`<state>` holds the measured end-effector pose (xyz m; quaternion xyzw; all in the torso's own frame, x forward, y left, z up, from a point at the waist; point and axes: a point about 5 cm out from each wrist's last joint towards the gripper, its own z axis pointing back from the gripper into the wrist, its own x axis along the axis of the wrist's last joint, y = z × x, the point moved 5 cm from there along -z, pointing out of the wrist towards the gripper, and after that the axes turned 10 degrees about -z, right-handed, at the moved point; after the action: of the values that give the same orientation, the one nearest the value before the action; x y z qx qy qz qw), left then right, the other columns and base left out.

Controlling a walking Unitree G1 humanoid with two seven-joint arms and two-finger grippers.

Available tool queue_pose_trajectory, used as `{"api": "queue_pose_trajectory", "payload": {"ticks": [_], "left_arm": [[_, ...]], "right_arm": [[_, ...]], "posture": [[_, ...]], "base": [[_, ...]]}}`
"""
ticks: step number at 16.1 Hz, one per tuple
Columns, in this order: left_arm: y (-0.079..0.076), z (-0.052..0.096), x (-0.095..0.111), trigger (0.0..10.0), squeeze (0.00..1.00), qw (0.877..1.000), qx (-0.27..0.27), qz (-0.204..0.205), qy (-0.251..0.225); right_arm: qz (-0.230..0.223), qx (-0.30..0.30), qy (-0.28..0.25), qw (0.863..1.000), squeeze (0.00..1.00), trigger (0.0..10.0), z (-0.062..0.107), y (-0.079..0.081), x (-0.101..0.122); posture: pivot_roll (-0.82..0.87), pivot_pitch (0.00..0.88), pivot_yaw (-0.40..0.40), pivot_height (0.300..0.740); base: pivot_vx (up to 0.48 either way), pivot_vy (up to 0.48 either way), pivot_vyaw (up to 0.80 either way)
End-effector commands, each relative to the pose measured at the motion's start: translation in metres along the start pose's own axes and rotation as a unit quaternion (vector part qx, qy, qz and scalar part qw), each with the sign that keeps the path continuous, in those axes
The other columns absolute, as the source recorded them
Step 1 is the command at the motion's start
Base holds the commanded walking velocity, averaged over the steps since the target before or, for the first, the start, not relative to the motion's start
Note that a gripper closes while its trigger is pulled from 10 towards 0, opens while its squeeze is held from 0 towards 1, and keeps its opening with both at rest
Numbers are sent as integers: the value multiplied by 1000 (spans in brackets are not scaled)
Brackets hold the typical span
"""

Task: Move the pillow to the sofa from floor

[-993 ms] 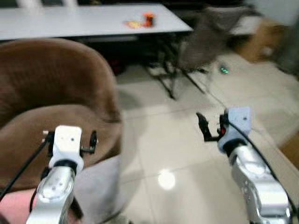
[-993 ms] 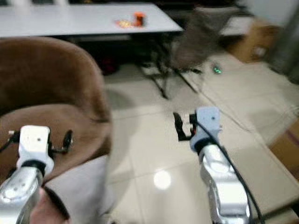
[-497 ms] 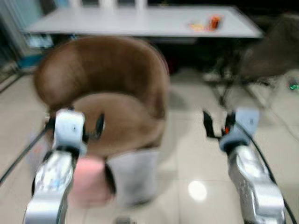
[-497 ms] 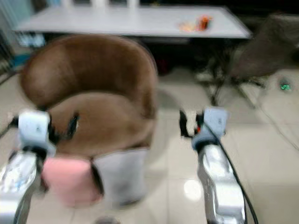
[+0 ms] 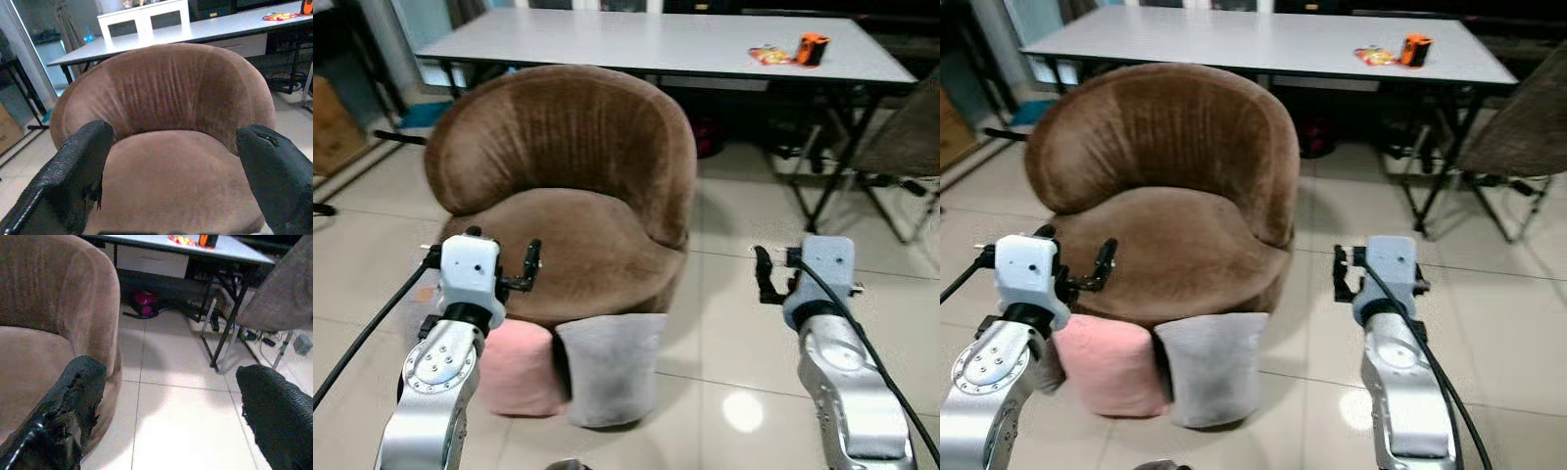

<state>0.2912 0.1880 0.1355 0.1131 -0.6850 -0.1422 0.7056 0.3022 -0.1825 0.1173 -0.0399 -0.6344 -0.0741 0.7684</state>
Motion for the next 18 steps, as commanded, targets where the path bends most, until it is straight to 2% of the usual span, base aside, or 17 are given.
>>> {"api": "queue_pose_trajectory", "payload": {"ticks": [1,2,3,4,5,7,10,12,14,15,18], "left_arm": [[4,1,0,10000,0,1000,3,4,6],[4,2,0,10000,0,1000,2,8,5],[5,3,1,10000,0,1000,2,9,4],[6,4,2,10000,0,1000,3,10,2],[7,5,2,10000,0,1000,4,10,1],[8,5,2,10000,0,1000,7,10,2],[9,3,3,10000,0,1000,9,0,4],[9,2,3,10000,0,1000,8,-3,2],[10,0,5,10000,0,1000,8,-5,-1],[11,-2,6,10000,0,1000,11,-7,-2],[13,-1,1,10000,0,1000,21,-16,10]], "right_arm": [[-13,45,-11,999,553,10000,-1,16,7],[-36,58,-12,998,267,10000,1,19,8],[-39,55,-6,998,208,10000,0,18,6],[-37,66,-1,997,200,10000,0,21,5],[-34,78,0,996,0,10000,0,25,4],[-46,97,0,994,0,10000,1,32,5],[-49,94,-6,994,0,10000,-4,36,6],[-89,95,-16,991,0,10000,-6,37,11],[-87,82,-23,993,0,10000,-8,34,15],[-67,73,-35,994,0,10000,-10,32,19],[-60,78,-45,994,0,10000,-11,34,20]], "posture": [[-73,0,16,740],[-64,0,9,740],[-64,0,9,740],[-64,0,9,740],[-51,0,-2,740],[-46,0,-2,740],[-34,0,3,740],[-29,0,9,740],[-33,0,13,740],[-33,0,13,740],[-28,0,4,740]], "base": [[0,0,0],[266,0,0],[300,0,0],[304,0,0],[304,0,619],[319,0,800],[328,0,800],[324,0,0],[330,0,0],[326,0,0],[0,0,0]]}}
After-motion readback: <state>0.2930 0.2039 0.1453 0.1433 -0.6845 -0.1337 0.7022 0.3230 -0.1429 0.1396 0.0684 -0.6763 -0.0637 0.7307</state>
